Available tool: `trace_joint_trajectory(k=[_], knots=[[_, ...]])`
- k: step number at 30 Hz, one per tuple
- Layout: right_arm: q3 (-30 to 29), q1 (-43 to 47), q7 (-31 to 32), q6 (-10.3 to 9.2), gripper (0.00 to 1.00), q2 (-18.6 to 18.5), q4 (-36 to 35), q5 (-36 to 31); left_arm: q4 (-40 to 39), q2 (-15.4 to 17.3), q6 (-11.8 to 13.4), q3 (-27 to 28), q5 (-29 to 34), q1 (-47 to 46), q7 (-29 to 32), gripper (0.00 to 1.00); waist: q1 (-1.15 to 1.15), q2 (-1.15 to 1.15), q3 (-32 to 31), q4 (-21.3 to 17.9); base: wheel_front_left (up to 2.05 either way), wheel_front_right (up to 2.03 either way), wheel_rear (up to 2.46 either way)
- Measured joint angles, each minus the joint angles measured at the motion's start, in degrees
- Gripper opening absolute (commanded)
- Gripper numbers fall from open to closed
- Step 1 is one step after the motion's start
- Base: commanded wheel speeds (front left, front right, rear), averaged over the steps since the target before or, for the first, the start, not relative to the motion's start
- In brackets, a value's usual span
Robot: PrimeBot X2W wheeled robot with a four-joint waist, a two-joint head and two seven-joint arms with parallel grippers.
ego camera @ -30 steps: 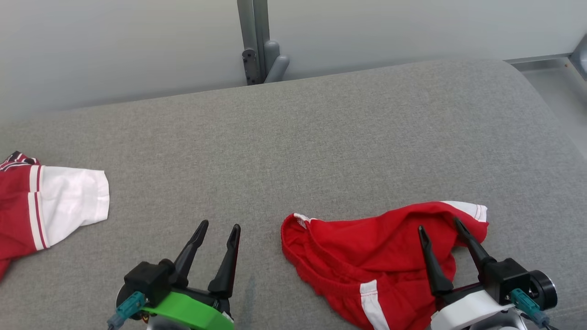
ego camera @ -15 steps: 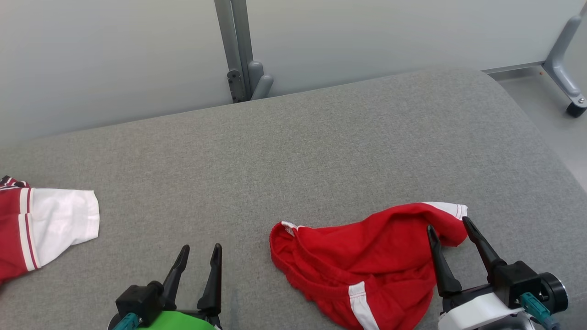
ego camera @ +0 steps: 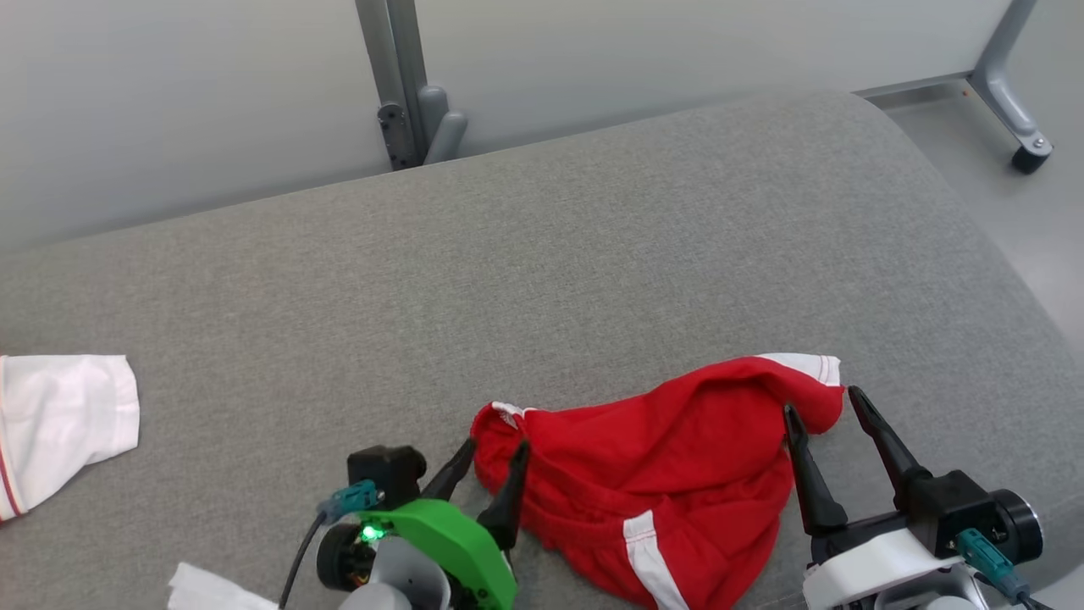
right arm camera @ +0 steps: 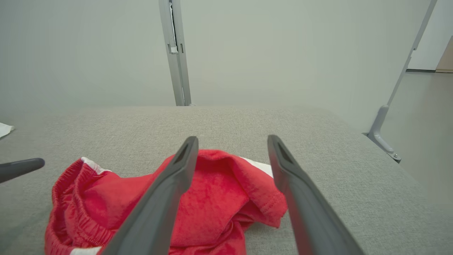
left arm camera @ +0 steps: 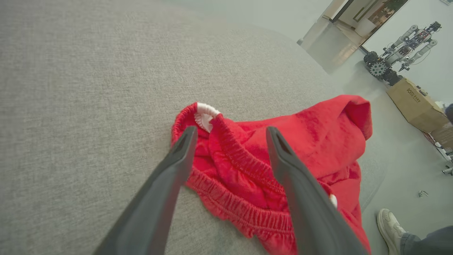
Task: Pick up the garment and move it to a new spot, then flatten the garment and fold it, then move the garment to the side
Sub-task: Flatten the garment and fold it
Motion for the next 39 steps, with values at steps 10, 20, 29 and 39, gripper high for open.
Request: trace_joint_trajectory(k=[10, 20, 29, 39], knots=[[0.2, -0.9, 0.0, 0.0, 1.0, 0.8, 0.3, 0.7, 7.0, 0.0, 8.4, -4.0, -3.2, -6.7, 5.2, 1.0, 0.0, 0.0, 2.7, -4.3, 0.0, 0.0, 0.0], [0.0, -1.7, 0.0, 0.0, 1.0, 0.9, 0.5, 0.9, 15.3, 0.1, 8.5, -3.4, -3.7, -12.8, 6.3, 1.0, 0.0, 0.0, 4.1, -6.1, 0.0, 0.0, 0.0], [0.1, -2.2, 0.0, 0.0, 1.0, 0.9, 0.9, 2.0, 17.7, 0.1, 5.4, -4.4, -4.5, -16.5, 5.2, 0.0, 0.0, 0.0, 4.2, -7.0, 0.0, 0.0, 0.0], [-0.2, -2.0, 0.0, 0.0, 1.0, 0.9, 1.5, 2.5, 8.8, 0.0, 4.6, -5.3, -3.4, -28.6, 6.2, 0.0, 0.0, 0.0, 3.1, -7.5, 0.0, 0.0, 0.0]])
